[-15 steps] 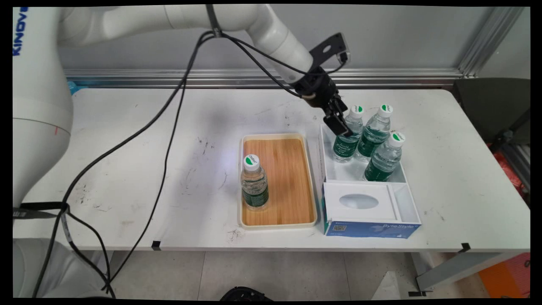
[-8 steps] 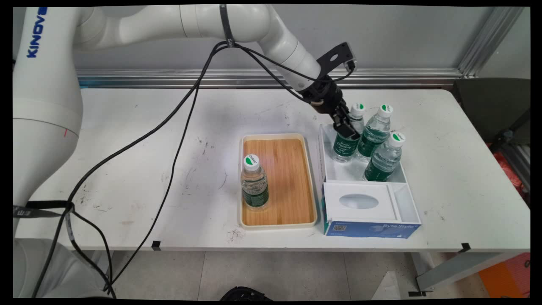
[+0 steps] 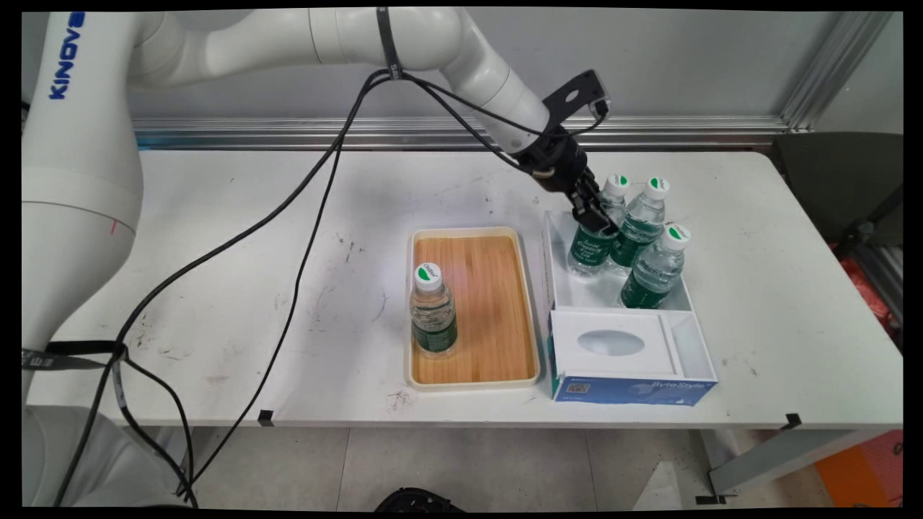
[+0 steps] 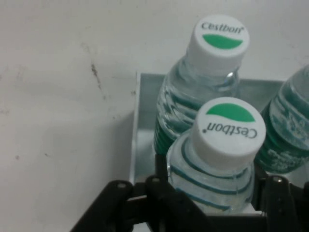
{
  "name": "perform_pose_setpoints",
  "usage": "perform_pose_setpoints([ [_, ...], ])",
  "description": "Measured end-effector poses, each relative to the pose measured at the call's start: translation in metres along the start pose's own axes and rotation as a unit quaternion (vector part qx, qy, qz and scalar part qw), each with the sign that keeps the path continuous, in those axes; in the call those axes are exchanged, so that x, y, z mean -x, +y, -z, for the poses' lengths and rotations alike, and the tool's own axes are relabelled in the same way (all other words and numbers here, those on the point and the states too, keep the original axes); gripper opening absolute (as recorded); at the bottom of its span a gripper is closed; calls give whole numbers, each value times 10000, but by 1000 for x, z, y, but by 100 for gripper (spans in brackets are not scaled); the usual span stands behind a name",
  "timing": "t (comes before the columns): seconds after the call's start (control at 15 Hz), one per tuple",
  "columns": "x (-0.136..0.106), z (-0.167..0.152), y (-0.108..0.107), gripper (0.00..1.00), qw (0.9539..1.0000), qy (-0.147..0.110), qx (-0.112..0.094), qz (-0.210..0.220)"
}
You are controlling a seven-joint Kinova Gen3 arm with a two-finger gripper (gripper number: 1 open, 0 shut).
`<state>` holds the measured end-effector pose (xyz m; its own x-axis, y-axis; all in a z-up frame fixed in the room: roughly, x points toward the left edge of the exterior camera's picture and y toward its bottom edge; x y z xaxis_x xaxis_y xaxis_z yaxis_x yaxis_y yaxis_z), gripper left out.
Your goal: Place the picked object on the tray
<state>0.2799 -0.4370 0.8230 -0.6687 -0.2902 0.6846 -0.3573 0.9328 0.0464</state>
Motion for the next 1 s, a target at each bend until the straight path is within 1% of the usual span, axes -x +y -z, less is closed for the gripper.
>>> perform_pose_setpoints([
  [0.4,-19,31,3,0,9998,149,-60,-125],
  [0.6,-23,58,6,0,9997,144,-129,-161],
  [0.8,-20,90,8,0,9996,66,-227,-128],
  [0.93,-11,113,11,0,9996,-16,-278,-97],
  [1.0,-7,119,13,0,9995,-40,-286,-94],
])
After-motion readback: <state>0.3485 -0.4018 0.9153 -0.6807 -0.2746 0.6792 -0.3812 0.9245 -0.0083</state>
